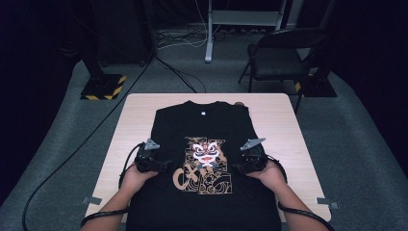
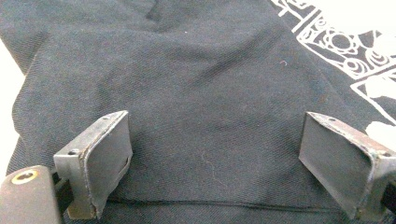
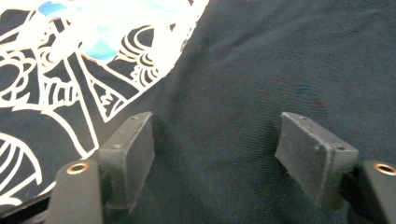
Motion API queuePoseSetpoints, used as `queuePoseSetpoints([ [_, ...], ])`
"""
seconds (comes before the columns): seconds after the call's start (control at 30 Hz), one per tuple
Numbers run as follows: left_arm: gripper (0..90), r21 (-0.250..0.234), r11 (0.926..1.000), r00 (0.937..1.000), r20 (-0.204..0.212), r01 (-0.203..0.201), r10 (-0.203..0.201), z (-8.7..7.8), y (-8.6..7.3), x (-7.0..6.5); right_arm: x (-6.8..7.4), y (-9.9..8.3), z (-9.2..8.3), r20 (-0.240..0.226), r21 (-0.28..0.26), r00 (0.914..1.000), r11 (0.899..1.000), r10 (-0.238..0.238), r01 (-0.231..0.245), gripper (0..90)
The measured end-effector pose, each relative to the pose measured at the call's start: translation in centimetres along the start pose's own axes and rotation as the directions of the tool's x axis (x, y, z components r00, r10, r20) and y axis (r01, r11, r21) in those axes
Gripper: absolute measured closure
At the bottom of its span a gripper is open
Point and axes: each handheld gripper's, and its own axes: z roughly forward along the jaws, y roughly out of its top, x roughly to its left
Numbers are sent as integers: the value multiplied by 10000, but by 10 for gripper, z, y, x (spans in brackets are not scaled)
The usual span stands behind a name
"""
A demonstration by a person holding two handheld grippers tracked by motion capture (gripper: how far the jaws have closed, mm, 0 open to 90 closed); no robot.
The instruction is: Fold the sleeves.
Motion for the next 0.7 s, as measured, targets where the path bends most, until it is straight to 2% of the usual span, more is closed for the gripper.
queuePoseSetpoints([
  [0.07, 100, -23, 10000, 10000, -3, 37, -37, 0, 0, 0, 0, -3, 0, 69, -250, 9998, 9995, 185, -183, 294],
  [0.2, 110, -8, 10000, 10000, 14, 51, -51, -1, 0, 1, -1, -6, -1, 18, -507, 9999, 9986, 133, -132, 295],
  [0.3, 109, -5, 10000, 9999, -97, 49, -49, -1, 0, -1, 1, -3, 1, 44, -174, 10000, 9998, -39, 40, 172],
  [0.33, 107, 13, 10000, 9999, -108, 41, -41, -1, 0, -1, 3, -2, 2, 91, -65, 10000, 10000, -21, 21, 155],
  [0.4, 105, 29, 10000, 9999, -70, 82, -82, -2, -1, 0, 4, 2, 3, 95, 162, 9999, 9998, 70, -71, 140],
  [0.43, 98, 56, 10000, 9999, 112, 61, -62, -3, -1, 1, 5, 4, 2, 70, 253, 9999, 9996, 98, -100, 140],
  [0.5, 78, 66, 9999, 9997, 219, 117, -119, -5, -2, 3, 5, 6, -1, 143, 243, 9999, 9997, 65, -69, 142],
  [0.63, 88, 154, 9996, 9993, 287, 222, -226, -7, -2, 5, 2, 8, -10, 628, 174, 9979, 9998, -147, 136, 137],
  [0.7, 99, 252, 9991, 9990, 279, 335, -342, -8, 0, 7, 0, 8, -14, 731, 130, 9973, 9999, -112, 102, 127],
])
